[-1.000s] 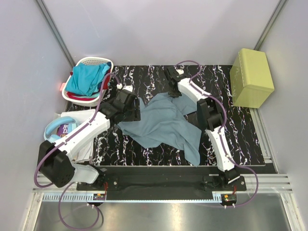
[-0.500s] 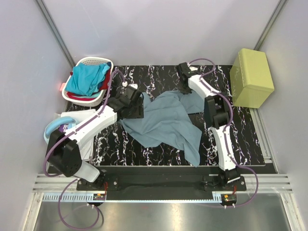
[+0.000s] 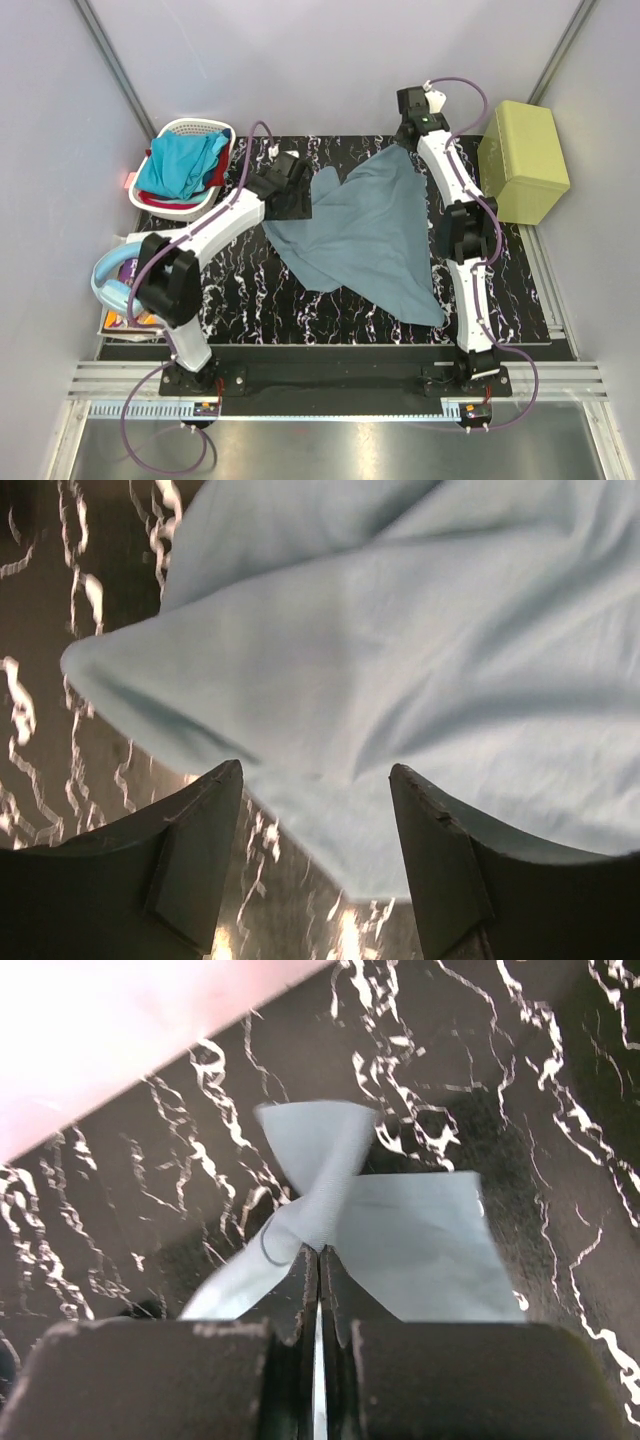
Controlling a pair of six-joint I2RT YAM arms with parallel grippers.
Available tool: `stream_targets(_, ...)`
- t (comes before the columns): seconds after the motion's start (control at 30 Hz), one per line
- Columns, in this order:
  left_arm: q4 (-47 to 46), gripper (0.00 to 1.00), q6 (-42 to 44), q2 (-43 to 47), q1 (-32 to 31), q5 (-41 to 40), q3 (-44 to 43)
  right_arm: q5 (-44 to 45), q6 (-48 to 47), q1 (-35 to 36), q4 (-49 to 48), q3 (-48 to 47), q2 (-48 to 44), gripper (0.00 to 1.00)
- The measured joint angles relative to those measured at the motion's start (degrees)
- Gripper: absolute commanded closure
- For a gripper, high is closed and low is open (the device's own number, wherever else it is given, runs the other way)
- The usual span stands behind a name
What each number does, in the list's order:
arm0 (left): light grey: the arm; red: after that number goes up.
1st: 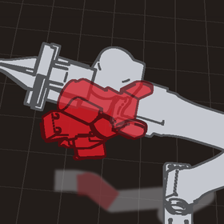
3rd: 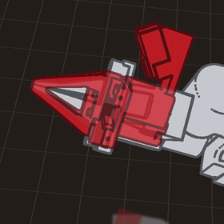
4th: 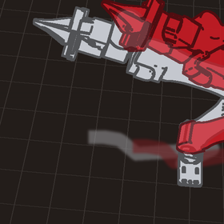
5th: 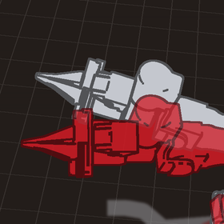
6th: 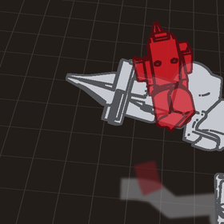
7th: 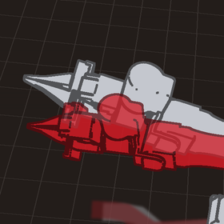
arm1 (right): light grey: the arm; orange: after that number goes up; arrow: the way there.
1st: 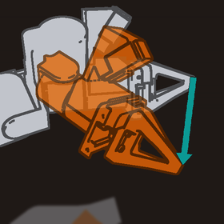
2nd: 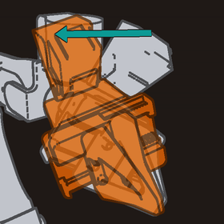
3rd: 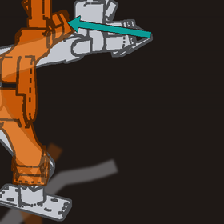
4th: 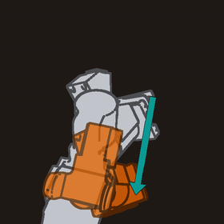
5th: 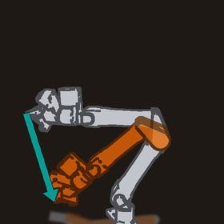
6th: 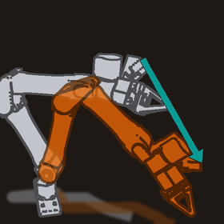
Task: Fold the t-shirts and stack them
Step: Flatten out the tshirt
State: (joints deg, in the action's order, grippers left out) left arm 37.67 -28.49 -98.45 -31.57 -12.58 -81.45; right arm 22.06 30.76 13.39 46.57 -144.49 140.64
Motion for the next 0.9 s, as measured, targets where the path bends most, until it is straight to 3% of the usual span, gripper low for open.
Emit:
stream_targets(0.53, 4.3, 0.33, 0.9, -27.6, 7.6, 5.6, -32.0, 2.3, 0.3, -3.4, 1.7, 8.1, -1.2, 1.00)
stream_targets(0.9, 6.2, 0.36, 1.1, -40.0, 11.4, 9.7, -43.6, 0.7, 0.6, -4.2, -0.2, 19.0, -9.0, 1.00)
